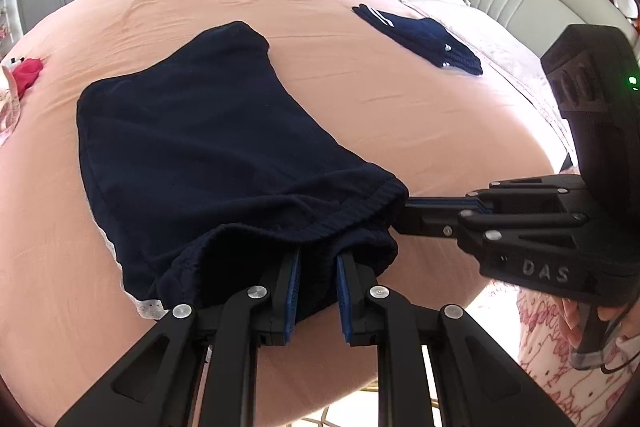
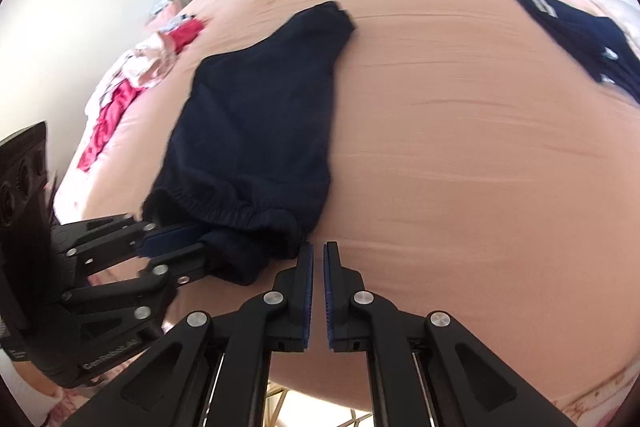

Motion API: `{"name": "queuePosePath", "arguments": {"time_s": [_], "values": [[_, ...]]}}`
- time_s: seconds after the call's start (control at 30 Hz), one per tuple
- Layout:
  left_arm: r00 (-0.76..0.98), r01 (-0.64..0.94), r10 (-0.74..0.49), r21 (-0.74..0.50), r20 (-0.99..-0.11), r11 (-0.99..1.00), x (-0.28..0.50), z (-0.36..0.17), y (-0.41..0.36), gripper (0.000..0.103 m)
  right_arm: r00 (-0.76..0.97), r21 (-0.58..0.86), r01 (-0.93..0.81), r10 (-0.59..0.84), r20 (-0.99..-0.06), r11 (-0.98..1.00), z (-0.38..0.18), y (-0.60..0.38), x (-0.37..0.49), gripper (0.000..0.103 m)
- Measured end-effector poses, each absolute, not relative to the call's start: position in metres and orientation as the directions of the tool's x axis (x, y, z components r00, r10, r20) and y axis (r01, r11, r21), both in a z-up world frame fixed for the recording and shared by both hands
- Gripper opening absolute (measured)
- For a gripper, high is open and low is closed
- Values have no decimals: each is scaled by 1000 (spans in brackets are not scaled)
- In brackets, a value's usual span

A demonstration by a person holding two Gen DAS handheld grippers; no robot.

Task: Fold clothes

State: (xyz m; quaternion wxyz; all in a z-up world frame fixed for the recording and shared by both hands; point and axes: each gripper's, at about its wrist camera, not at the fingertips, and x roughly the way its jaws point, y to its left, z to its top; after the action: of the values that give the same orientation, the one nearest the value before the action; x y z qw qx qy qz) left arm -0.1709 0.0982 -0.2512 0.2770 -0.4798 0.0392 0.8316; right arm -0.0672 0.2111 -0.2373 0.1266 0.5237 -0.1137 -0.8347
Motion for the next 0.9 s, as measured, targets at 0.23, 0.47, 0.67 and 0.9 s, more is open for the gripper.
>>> {"name": "queuePosePath", "arguments": {"time_s": [0.23,0.47,0.67,0.9], "values": [[-352,-513,462,-245,-814,-822,-173,-258,114,15,-452,273,148,-310,-836,-951,-220,200,-58,54],[-401,-502,427,-196,-810,-842,-175,-259,121,15,-459,255,98,-271,-846,-962,-235,202,-76,5],[-510,-385,377,-186,-773,-904,-183,-247,103,15,-525,180,180,-249,-814,-967,-212,191,-64,4],[-524,-448,357,-106,-774,-888,-181,-249,126,14,-505,140,261,-259,-823,-955,-207,167,-43,4]]}}
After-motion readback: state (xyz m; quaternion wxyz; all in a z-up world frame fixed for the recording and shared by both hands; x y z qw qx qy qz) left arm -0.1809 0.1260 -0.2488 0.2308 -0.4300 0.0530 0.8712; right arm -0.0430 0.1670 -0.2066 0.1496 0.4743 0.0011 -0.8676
